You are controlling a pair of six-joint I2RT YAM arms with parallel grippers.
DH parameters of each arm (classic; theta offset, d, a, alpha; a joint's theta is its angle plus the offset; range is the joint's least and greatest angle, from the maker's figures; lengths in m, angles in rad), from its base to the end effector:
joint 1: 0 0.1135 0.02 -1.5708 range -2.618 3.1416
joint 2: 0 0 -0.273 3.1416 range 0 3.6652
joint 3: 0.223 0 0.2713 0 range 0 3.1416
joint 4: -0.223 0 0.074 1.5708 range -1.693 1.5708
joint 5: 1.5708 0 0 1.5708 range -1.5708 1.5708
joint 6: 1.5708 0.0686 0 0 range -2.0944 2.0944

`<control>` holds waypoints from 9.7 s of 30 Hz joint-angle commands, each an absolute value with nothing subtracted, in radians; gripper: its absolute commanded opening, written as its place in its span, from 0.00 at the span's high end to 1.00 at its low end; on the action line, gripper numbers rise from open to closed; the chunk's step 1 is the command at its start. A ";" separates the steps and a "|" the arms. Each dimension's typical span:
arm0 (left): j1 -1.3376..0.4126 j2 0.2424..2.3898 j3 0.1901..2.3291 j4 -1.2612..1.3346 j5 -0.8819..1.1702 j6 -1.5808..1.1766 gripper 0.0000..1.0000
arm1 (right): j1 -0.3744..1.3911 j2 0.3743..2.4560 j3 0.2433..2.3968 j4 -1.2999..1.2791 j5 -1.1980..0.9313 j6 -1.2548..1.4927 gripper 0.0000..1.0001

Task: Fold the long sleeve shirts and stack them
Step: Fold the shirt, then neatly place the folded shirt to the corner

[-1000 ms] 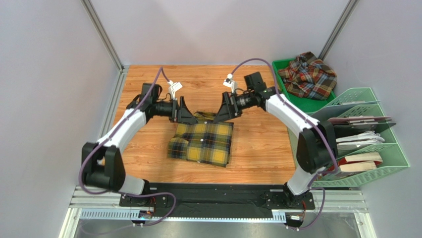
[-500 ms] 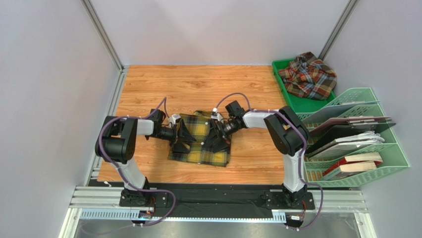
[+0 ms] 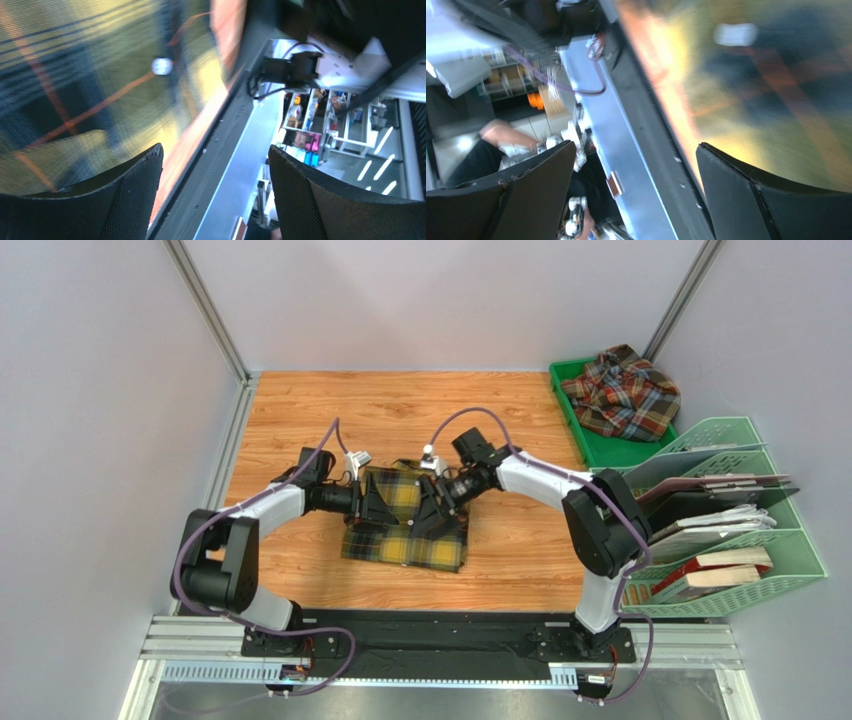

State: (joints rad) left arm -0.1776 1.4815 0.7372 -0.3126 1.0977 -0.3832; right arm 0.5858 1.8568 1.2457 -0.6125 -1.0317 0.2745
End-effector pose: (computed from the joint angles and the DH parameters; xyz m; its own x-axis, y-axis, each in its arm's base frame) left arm 0.2674 -0.1100 0.1586 -0.9861 0.0039 -0.1661 0.1537 0.4018 -0.9028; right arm 0.2885 0.2621 0.1700 -0.8971 -0.4282 -0.1088 -0.2950 0.3973 0.8690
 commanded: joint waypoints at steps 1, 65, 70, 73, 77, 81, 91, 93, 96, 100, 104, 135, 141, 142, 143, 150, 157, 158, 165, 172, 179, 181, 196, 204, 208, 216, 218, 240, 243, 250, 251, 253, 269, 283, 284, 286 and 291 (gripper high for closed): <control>-0.178 1.643 0.724 -0.279 1.011 -0.403 0.17 | 0.663 1.939 1.138 -0.427 -1.088 0.402 0.02; -0.162 2.029 1.376 -0.709 0.931 0.080 0.20 | 0.581 1.848 1.370 -0.890 -0.591 -0.362 0.20; -0.231 2.144 1.463 -0.776 0.927 0.109 0.20 | 0.568 1.925 1.377 -0.865 -0.542 -0.316 0.21; -0.252 2.172 1.463 -0.796 0.928 0.110 0.20 | 0.551 1.950 1.385 -0.865 -0.545 -0.316 0.22; -0.279 2.198 1.447 -0.804 0.930 0.107 0.20 | 0.545 1.968 1.391 -0.867 -0.551 -0.321 0.22; -0.311 2.217 1.437 -0.810 0.950 0.104 0.20 | 0.545 1.986 1.399 -0.865 -0.549 -0.324 0.22; -0.411 2.201 1.411 -0.778 1.072 0.071 0.21 | 0.545 2.020 1.422 -0.847 -0.555 -0.302 0.22; -0.420 2.210 1.401 -0.758 1.083 0.043 0.21 | 0.545 2.023 1.422 -0.841 -0.558 -0.295 0.22; -0.422 2.221 1.381 -0.703 1.115 -0.011 0.25 | 0.546 2.025 1.419 -0.831 -0.555 -0.287 0.22; -0.420 2.235 1.368 -0.623 1.193 -0.083 0.45 | 0.545 2.017 1.413 -0.822 -0.558 -0.275 0.21; -0.397 2.205 1.385 -0.652 1.186 -0.084 0.96 | 0.508 1.990 1.433 -0.853 -0.655 -0.210 0.19; -0.572 2.019 1.542 -0.956 -0.134 0.437 1.00 | 0.190 1.795 1.324 -0.887 -0.853 -0.196 0.16; -0.692 2.016 1.529 -0.928 -0.006 0.259 1.00 | 0.190 1.790 1.307 -0.899 -0.861 -0.199 0.16; -0.699 2.020 1.543 -0.937 0.017 0.236 0.87 | 0.190 1.790 1.302 -0.899 -0.862 -0.199 0.16; -0.706 2.022 1.574 -0.945 0.028 0.229 0.75 | 0.190 1.789 1.302 -0.905 -0.862 -0.202 0.16; -0.707 1.890 1.784 -1.138 0.240 0.251 0.33 | 0.169 1.775 1.301 -0.943 -0.848 -0.236 0.14; -0.511 1.827 1.812 -1.272 0.311 0.495 0.55 | 0.160 1.752 1.241 -0.895 -0.917 -0.161 0.15; -0.447 1.832 1.766 -1.270 0.310 0.533 0.58 | 0.161 1.753 1.235 -0.884 -0.926 -0.137 0.15; -0.356 1.874 1.516 -1.120 0.158 0.781 0.77 | 0.160 1.778 1.206 -0.842 -0.965 -0.072 0.17; -0.428 1.989 1.436 -1.127 0.256 0.620 0.89 | 0.095 1.782 1.203 -0.888 -0.962 -0.086 0.18; -0.741 2.094 1.603 -1.112 0.545 0.362 0.89 | 0.009 1.804 1.247 -0.971 -0.962 -0.143 0.20; -0.752 2.163 1.740 -1.150 0.615 0.315 0.89 | 0.011 1.804 1.253 -0.986 -0.954 -0.149 0.20; -0.355 2.089 1.909 -1.277 0.410 0.672 0.73 | 0.097 1.733 1.131 -0.898 -0.920 -0.101 0.23; -0.334 2.105 1.651 -1.152 0.273 0.571 0.83 | 0.158 1.750 1.137 -0.896 -0.888 -0.100 0.25; -0.391 2.010 1.499 -1.177 0.401 0.385 0.88 | 0.163 1.758 1.143 -0.919 -0.839 -0.124 0.31; -0.375 1.809 1.379 -0.996 0.612 0.097 0.77 | 0.210 1.756 1.135 -0.885 -0.769 -0.112 0.31; -0.339 1.737 1.353 -0.914 0.624 0.058 0.74 | 0.242 1.766 1.144 -0.841 -0.735 -0.100 0.31; -0.241 2.089 1.598 -0.877 0.463 0.077 0.92 | 0.337 2.146 1.492 -0.607 -0.462 -0.006 0.92; -0.201 2.002 1.540 -0.810 0.459 0.043 0.77 | 0.342 2.151 1.525 -0.603 -0.448 -0.009 0.84; -0.386 1.626 1.385 -0.765 0.312 0.184 0.10 | 0.284 1.936 1.486 -0.650 -0.575 -0.006 0.27; -0.420 1.618 1.375 -0.788 0.270 0.181 0.01 | 0.275 1.907 1.480 -0.661 -0.584 -0.008 0.21; -0.515 1.637 1.355 -0.801 0.232 0.151 0.01 | 0.246 1.833 1.451 -0.692 -0.603 -0.008 0.11; -0.491 2.155 1.692 -1.040 -0.015 -0.006 0.04 | 0.169 1.678 1.318 -0.767 -0.526 -0.086 0.09; 0.032 2.397 2.086 -1.226 0.067 0.017 0.07 | 0.100 1.724 1.338 -0.802 -0.554 -0.112 0.09; 0.040 2.420 2.109 -1.220 0.049 0.011 0.07 | 0.100 1.724 1.338 -0.801 -0.552 -0.115 0.09; 0.043 2.408 2.122 -1.160 0.040 -0.003 0.07 | 0.098 1.724 1.336 -0.804 -0.551 -0.121 0.09; 0.038 2.209 1.995 -1.007 0.159 -0.072 0.07 | 0.092 1.732 1.336 -0.804 -0.564 -0.126 0.09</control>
State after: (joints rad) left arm 0.0505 2.3680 2.0785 -1.1675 0.0490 -0.0029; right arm 0.1013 1.7245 1.3193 -0.8066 -0.5411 -0.1043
